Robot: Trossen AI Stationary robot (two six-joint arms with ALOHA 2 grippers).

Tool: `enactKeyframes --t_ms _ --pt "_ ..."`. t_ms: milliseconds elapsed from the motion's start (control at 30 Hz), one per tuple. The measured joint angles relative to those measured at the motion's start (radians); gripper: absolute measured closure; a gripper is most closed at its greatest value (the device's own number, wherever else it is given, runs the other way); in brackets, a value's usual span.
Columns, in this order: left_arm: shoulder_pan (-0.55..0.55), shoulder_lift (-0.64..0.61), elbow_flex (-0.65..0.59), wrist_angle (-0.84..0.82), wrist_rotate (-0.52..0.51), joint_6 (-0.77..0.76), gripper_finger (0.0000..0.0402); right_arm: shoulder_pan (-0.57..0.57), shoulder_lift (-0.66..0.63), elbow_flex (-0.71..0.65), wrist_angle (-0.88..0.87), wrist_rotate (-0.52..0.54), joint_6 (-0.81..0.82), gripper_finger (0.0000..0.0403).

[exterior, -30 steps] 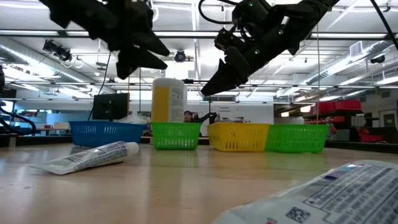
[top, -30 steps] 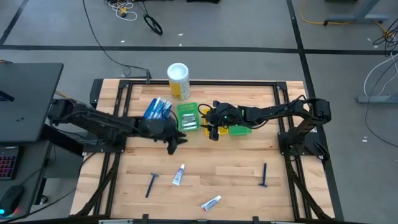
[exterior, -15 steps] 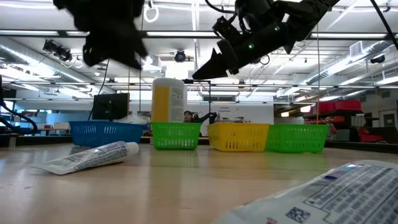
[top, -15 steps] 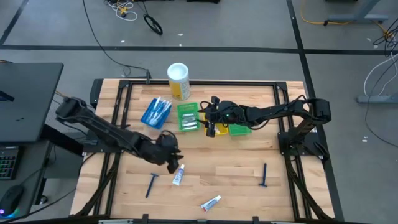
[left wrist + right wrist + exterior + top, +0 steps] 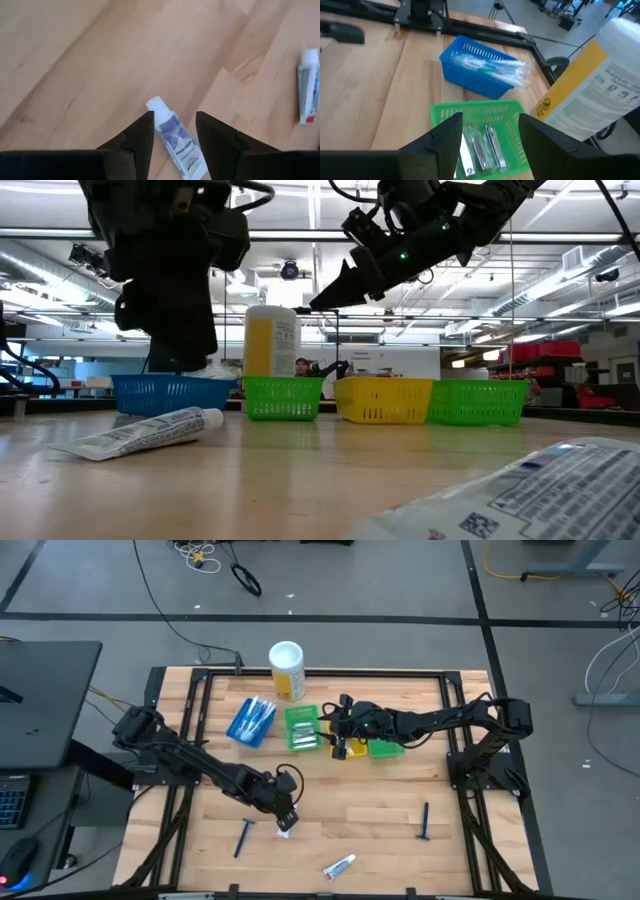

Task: Pick & Place Travel size toiletries
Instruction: Put the toothpaste into the yellow bin

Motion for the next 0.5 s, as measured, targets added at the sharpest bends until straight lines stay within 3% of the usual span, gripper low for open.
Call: enactKeyframes --t_ms 133,500 --pt "-0.001 0.000 0.000 0.000 -0.002 -0.066 0.0249 0.004 0.000 0.000 -0.040 -0.001 0.025 0.0199" --pt "-0.018 0.000 0.000 0.018 -0.020 -0.016 0.0248 0.009 0.000 0.000 -0.067 -0.053 0.121 0.0199"
